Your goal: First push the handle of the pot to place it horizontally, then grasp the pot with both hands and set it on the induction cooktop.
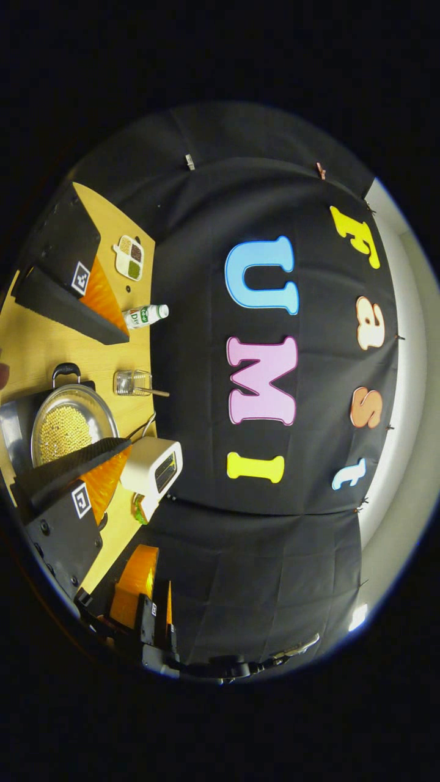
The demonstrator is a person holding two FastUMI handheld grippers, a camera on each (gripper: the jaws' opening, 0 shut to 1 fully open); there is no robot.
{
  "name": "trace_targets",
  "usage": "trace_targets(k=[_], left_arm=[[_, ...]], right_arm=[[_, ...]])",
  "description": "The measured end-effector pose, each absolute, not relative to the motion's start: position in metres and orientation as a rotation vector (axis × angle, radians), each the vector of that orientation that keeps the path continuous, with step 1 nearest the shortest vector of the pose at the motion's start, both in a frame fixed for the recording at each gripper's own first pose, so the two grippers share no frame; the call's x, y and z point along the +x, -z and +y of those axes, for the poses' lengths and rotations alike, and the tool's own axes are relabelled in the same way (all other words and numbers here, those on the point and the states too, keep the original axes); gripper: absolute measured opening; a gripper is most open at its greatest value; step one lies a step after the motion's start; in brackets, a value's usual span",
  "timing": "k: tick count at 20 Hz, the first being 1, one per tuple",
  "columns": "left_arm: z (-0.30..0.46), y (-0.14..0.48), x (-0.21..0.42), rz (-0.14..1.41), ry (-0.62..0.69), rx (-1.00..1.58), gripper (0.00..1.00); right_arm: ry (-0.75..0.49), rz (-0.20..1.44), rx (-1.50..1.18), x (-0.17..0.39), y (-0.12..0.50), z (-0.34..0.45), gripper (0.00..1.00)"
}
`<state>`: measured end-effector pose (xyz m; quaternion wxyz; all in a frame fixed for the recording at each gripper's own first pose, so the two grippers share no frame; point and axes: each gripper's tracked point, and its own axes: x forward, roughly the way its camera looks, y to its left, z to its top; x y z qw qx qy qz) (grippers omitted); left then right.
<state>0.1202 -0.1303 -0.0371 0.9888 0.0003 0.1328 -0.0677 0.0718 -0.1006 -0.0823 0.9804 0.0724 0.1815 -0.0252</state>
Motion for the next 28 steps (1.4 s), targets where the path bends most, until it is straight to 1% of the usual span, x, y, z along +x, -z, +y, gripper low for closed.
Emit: trace_targets(k=[4,12,18,19,22,23,24,25,26,27,28], left_arm=[[-0.125,0.014,0.113,0.21,0.114,0.003,0.95],[-0.122,-0.007,0.099,0.144,0.087,-0.001,0.95],[-0.132,-0.01,0.095,0.136,0.101,0.014,0.95],[-0.134,-0.01,0.094,0.138,0.106,0.016,0.93],[-0.139,-0.009,0.091,0.145,0.118,0.02,0.93],[-0.139,-0.009,0.091,0.147,0.12,0.021,0.95],[-0.139,-0.008,0.09,0.151,0.12,0.021,0.95],[-0.139,-0.007,0.09,0.154,0.12,0.019,0.93],[-0.14,-0.007,0.091,0.158,0.122,0.017,0.95],[-0.141,-0.006,0.09,0.161,0.122,0.014,0.95],[-0.141,-0.006,0.089,0.164,0.122,0.013,0.93]], right_arm=[[0.062,0.305,0.127,0.07,0.063,-0.113,0.99],[0.105,0.168,0.12,0.051,0.028,-0.131,0.98],[0.113,0.169,0.127,0.045,0.029,-0.137,0.98],[0.115,0.167,0.128,0.044,0.029,-0.138,0.98],[0.115,0.17,0.129,0.041,0.03,-0.139,0.98],[0.115,0.169,0.129,0.039,0.029,-0.14,0.98],[0.116,0.17,0.13,0.038,0.029,-0.141,0.98],[0.117,0.171,0.131,0.037,0.029,-0.141,0.98],[0.118,0.173,0.131,0.036,0.03,-0.141,0.98],[0.117,0.175,0.13,0.034,0.03,-0.141,0.98],[0.118,0.176,0.13,0.034,0.03,-0.142,0.98]])
